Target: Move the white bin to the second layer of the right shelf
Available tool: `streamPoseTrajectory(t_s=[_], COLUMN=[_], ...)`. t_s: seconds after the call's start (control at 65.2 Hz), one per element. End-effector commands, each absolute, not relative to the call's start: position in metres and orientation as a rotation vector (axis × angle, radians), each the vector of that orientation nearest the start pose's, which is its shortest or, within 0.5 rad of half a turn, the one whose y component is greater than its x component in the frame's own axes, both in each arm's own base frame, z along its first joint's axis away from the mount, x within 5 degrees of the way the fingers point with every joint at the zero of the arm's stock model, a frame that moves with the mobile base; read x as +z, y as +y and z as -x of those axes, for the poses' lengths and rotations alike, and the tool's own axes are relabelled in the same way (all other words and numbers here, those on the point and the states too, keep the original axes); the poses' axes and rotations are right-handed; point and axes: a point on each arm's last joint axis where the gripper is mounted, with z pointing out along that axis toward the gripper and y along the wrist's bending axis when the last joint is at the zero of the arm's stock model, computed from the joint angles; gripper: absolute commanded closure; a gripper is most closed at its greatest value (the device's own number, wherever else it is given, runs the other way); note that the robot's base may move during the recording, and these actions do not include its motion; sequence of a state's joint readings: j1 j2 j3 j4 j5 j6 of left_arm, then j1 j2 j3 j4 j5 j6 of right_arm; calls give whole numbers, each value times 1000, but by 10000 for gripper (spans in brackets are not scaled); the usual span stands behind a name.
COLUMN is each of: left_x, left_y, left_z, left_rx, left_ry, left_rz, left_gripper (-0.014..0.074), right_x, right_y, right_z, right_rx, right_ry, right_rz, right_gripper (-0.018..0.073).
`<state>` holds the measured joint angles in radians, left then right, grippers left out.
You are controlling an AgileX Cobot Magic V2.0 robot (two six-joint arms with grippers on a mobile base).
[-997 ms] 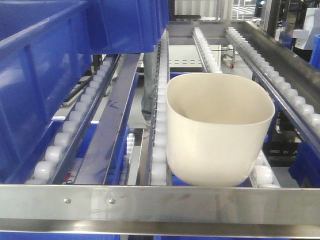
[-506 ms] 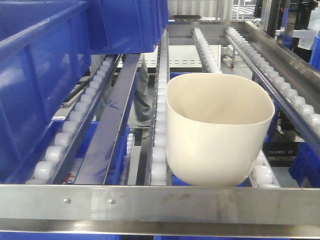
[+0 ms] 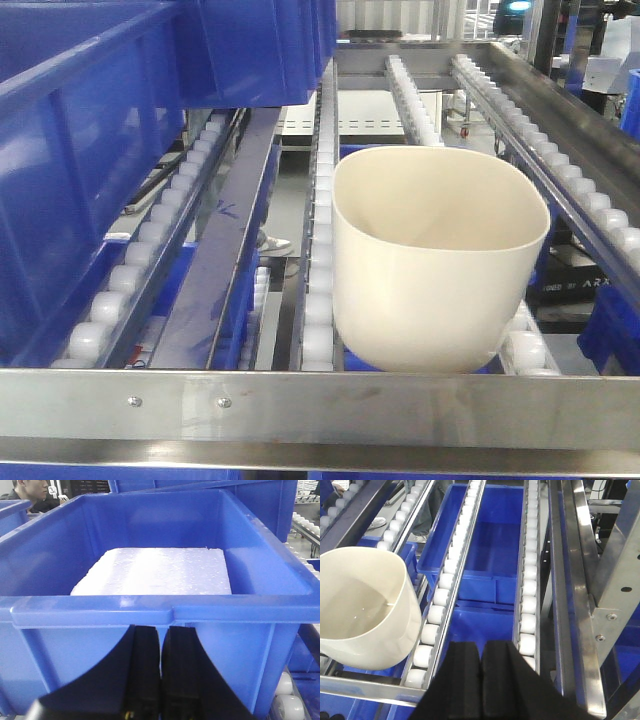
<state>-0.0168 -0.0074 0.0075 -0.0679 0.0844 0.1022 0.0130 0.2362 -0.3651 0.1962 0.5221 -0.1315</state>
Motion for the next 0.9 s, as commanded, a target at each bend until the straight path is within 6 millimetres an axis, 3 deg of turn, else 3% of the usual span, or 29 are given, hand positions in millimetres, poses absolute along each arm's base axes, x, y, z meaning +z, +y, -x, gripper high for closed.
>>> streamPoseTrajectory(t_s=[0.0,0.138,0.23,0.476,0.89], left_x=[199,199,199,199,199], left_y=[-1,-1,-1,-1,-1], left_z=[-57,-57,-57,-57,-57], left_rx=[4,4,4,4,4], left_ry=[1507,1507,1507,1507,1507], left_rz=[-35,-35,-35,-35,-35], left_gripper=[512,512,512,512,512], right_x=[290,284,268,220,211], right_y=[7,1,-1,-1,0], right_z=[-65,-72,-68,-55,-54], right_rx=[108,9,-32,-36,-2], right_ry=[1730,1495,1361,1380,1461], right_rz=[20,12,12,25,13], right_gripper=[501,501,501,501,501])
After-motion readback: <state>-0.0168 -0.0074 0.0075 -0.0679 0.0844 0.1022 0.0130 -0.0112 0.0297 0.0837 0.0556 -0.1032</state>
